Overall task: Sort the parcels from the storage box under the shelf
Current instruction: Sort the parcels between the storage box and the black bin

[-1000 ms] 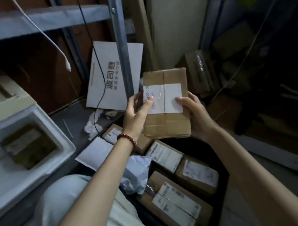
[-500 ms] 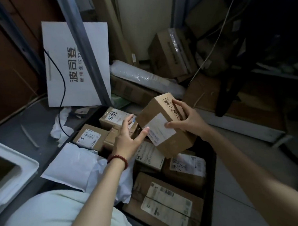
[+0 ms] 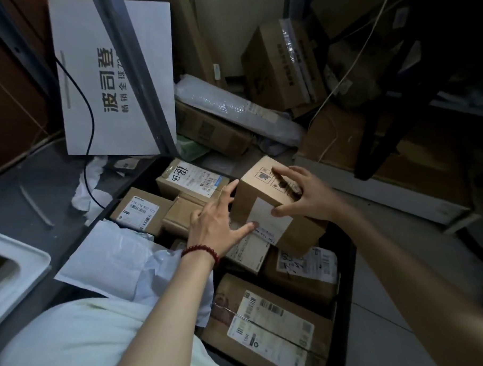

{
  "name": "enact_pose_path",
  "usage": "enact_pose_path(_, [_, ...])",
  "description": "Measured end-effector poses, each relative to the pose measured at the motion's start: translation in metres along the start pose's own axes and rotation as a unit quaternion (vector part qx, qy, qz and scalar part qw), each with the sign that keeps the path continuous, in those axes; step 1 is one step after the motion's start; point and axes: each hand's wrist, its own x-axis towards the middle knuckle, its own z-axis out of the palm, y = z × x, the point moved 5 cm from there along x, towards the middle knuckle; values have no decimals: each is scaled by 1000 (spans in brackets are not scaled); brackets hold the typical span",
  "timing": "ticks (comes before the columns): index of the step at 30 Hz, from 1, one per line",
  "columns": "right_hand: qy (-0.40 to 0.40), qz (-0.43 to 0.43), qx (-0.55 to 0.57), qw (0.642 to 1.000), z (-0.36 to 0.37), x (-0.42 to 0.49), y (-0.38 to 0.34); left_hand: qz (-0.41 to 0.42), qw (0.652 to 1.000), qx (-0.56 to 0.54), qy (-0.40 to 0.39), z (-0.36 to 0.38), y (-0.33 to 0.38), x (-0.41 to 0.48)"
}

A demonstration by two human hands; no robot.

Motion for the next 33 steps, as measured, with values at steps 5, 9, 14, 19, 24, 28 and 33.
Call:
enact_pose_path(5, [-47,24,19,998,5,1,12,-5,1000,-7,-17,1,-5,-2])
enact_pose_path(9, [-63,9,76,995,8,8,6,5,999,-37,2,-3,-3,-2])
enact_pose_path(14, [-105,-19,110,988,12,26,-12,-27,996,-79,28,-10,-15,-3])
enact_pose_path(19, [-153,-21,109,982,12,42,-16,-43,995,-83,21,-12,-24,-6])
enact_pose_path(24, [-93,-10,87,992,7,52,-9,-8,995,-98,-2,-10,-19,-5])
enact_pose_path(28, [-120,-34,25,992,2,60,-15,-13,994,-103,18,-17,-18,1])
enact_pose_path(33, [-99,-49,48,993,8,60,-11,-5,994,-104,21,-23,-20,-4])
